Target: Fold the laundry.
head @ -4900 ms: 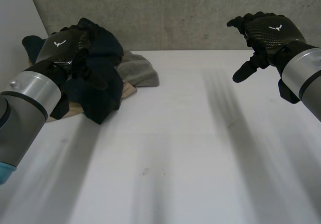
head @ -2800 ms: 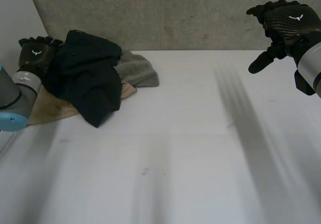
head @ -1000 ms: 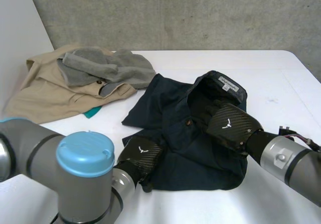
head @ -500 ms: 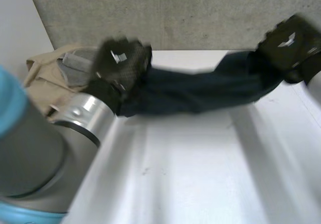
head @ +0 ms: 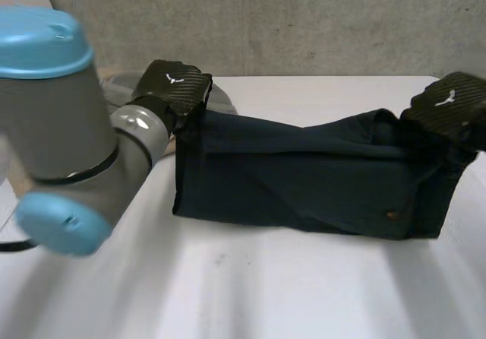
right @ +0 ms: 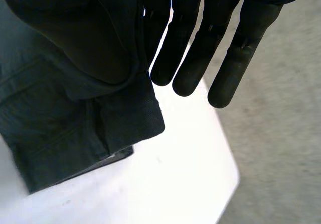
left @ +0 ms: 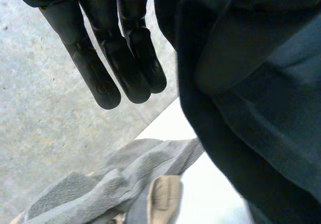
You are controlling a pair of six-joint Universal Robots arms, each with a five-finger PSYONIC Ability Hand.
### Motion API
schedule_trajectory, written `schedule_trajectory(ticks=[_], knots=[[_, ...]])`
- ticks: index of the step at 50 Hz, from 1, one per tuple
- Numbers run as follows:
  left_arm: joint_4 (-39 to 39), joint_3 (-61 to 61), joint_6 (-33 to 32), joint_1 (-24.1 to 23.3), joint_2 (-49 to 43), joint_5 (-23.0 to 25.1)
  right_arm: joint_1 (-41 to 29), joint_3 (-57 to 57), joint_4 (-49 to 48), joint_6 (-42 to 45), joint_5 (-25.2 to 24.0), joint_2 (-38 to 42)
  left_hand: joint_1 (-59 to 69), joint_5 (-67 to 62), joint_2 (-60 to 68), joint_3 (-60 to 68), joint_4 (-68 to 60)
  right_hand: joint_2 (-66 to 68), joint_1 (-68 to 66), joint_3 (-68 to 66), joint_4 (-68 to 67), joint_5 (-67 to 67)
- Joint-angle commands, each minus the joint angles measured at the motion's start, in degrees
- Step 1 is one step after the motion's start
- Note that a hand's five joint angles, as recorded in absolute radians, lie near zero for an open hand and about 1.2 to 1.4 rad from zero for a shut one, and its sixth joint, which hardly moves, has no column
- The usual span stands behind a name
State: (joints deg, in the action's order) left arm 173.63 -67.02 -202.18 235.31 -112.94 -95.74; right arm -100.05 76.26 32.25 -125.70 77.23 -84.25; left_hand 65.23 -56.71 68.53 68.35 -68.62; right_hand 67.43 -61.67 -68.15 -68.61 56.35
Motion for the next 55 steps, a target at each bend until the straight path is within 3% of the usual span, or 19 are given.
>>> schedule_trajectory(ticks=[1, 5, 6, 10, 18, 24, 29, 37, 41, 49, 55], knots=[[12.59, 12.25, -3.65, 3.48, -8.96, 0.11, -0.23, -7.78, -8.86, -8.4, 0.73, 10.68, 14.77, -13.29, 11.47, 11.65, -11.38, 12.57, -18.33, -11.85, -11.39, 13.65], [22.52, 18.76, -3.92, 5.24, -10.19, -0.07, -0.23, -13.32, -21.76, -20.0, 2.39, 11.74, 14.77, -13.29, 11.47, 11.65, -11.38, 12.57, -18.33, -11.85, -11.39, 13.65], [24.89, 19.38, -3.75, 5.51, -10.11, 0.11, -0.23, -14.11, -29.8, -25.59, 3.35, 11.57, 14.77, -13.29, 11.47, 11.65, -11.38, 12.57, -18.33, -11.85, -11.39, 13.65], [37.8, 20.62, -3.04, 7.26, -8.01, -0.24, -0.06, -13.6, -45.42, -36.18, 6.26, 10.51, 14.77, -13.29, 11.47, 11.65, -11.38, 12.57, -18.33, -11.85, -11.39, 13.65], [36.7, 14.57, -0.06, 6.48, -4.31, -0.07, -0.14, -10.96, -45.18, -37.95, 5.39, 5.5, 14.77, -13.29, 11.47, 11.65, -11.38, 12.57, -18.33, -11.85, -11.39, 13.65], [33.71, 4.81, 1.18, 5.77, -2.81, 0.2, 0.38, -6.83, -37.36, -37.25, -2.07, 6.81, 14.77, -13.29, 11.47, 11.65, -11.38, 12.57, -18.33, -11.85, -11.39, 13.65], [30.81, -5.12, 1.97, 5.6, -2.9, 0.81, 0.03, -1.75, -32.7, -33.31, -6.65, 11.29, 14.77, -13.29, 11.47, 11.65, -11.38, 12.57, -18.33, -11.85, -11.39, 13.65], [22.11, -17.78, 6.45, 4.28, -2.55, 0.9, 0.38, 7.23, -28.66, -20.3, -6.48, 12.62, 14.77, -13.29, 11.47, 11.65, -11.38, 12.57, -18.33, -11.85, -11.39, 13.65], [13.43, -22.7, 7.33, 2.79, 2.09, 1.08, 0.56, 10.66, -22.69, -13.01, -6.48, 11.83, 14.77, -13.29, 11.47, 11.65, -11.38, 12.57, -18.33, -11.85, -11.39, 13.65], [-2.56, -27.19, 6.63, -0.81, 11.58, 1.43, 1.52, 17.51, -5.9, 2.37, -3.5, 3.14, 14.77, -13.29, 11.47, 11.65, -11.38, 12.57, -18.33, -11.85, -11.39, 13.65], [-13.31, -28.43, 4.78, -3.36, 15.38, 3.18, 8.46, 24.54, 4.3, 14.24, -2.7, -7.05, 14.77, -13.29, 11.47, 11.65, -11.38, 12.57, -18.33, -11.85, -11.39, 13.65]])
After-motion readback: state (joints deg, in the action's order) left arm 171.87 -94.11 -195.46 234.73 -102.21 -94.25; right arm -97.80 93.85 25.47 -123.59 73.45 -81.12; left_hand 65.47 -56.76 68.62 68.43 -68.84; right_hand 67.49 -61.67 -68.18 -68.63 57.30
